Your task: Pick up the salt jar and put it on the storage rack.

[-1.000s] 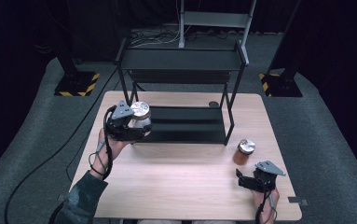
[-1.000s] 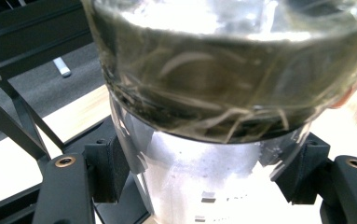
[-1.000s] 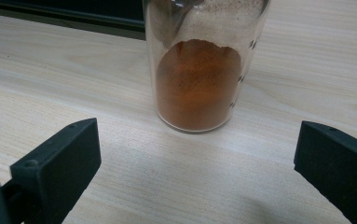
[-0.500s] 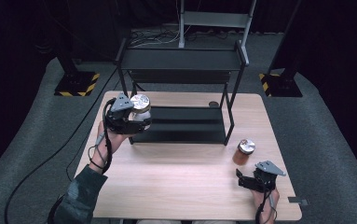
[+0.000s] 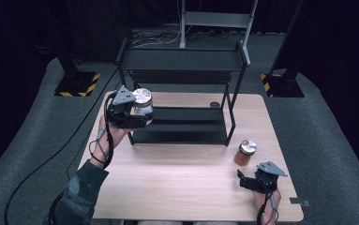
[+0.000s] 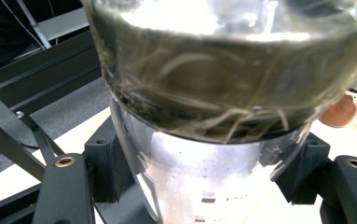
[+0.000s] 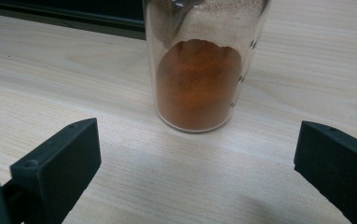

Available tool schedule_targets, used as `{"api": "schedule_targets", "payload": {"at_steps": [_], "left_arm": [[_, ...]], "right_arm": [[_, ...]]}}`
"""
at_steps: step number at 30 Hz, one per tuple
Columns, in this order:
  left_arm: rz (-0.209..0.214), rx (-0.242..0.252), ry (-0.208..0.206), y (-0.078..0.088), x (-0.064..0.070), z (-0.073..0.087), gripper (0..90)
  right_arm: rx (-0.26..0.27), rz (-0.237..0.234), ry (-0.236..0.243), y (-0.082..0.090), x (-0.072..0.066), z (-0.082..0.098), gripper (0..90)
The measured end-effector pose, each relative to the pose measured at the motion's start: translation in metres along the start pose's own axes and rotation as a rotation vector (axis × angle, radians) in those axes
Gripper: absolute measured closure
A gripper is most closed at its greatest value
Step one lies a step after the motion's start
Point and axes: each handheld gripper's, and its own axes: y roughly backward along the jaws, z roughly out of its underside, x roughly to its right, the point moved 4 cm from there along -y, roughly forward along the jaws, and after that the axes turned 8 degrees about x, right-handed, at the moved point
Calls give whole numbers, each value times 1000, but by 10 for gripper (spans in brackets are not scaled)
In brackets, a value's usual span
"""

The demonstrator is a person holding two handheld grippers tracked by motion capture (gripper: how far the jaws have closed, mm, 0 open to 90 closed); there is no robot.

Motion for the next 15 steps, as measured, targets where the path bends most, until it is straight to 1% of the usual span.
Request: {"api": "schedule_targets", "payload": {"at_steps": [15], "left_arm": [[-3, 5, -8, -4, -4, -17, 307]], "right_arm": [[-2, -1, -1, 0, 0, 0, 0]]}}
